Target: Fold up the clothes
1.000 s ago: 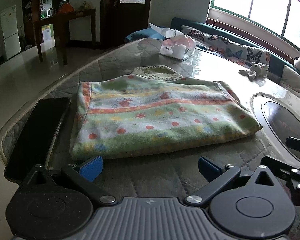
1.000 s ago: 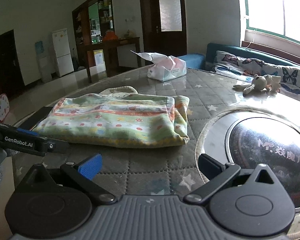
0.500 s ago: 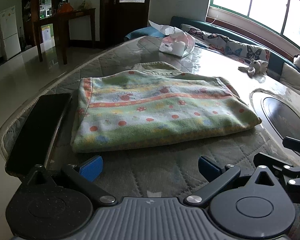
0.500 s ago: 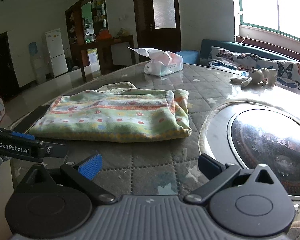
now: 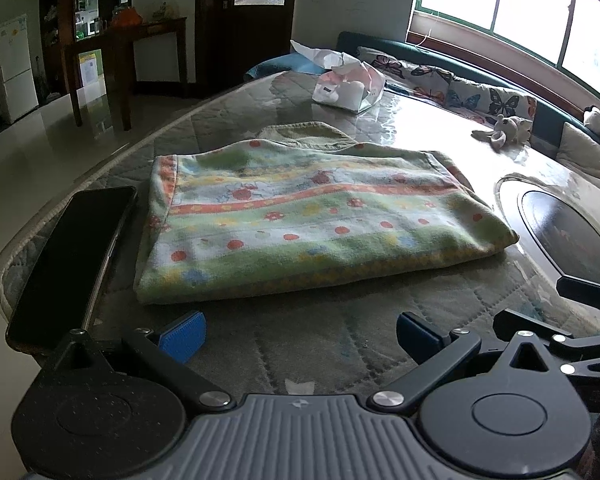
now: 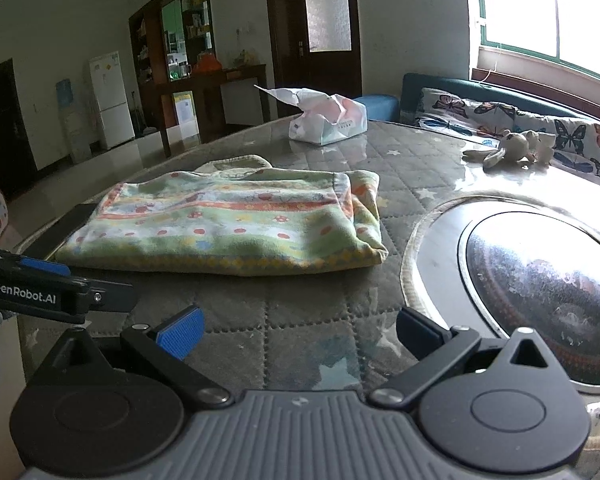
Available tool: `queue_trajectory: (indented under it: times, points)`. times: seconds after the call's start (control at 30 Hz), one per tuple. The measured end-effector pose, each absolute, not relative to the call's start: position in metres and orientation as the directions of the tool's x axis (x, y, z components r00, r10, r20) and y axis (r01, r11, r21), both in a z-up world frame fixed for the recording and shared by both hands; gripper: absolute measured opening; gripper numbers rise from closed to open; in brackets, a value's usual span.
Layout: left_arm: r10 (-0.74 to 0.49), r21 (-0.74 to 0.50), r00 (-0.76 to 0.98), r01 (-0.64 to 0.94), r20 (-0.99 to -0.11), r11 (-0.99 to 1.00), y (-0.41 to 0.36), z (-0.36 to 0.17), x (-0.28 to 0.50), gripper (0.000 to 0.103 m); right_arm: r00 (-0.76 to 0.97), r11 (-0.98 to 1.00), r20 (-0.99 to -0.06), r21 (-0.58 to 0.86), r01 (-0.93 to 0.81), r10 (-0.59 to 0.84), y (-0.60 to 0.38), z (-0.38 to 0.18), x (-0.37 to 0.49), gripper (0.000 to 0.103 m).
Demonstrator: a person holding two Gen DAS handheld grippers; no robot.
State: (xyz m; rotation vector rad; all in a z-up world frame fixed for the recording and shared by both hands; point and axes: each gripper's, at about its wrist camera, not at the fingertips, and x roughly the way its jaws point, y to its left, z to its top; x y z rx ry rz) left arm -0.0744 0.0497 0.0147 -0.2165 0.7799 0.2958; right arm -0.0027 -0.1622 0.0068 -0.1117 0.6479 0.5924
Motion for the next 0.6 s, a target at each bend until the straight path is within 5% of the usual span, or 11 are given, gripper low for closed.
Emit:
queue_trajectory:
  times: [0.6]
  points:
    - [0.186, -0.085, 0.679, -0.345, -0.71, 0.935, 0.051, 0.014, -0.069, 0.103, 0.629, 0.817, -0.602, 0.07, -0.573, 0.492, -0.15, 0.007, 0.005, 0.103]
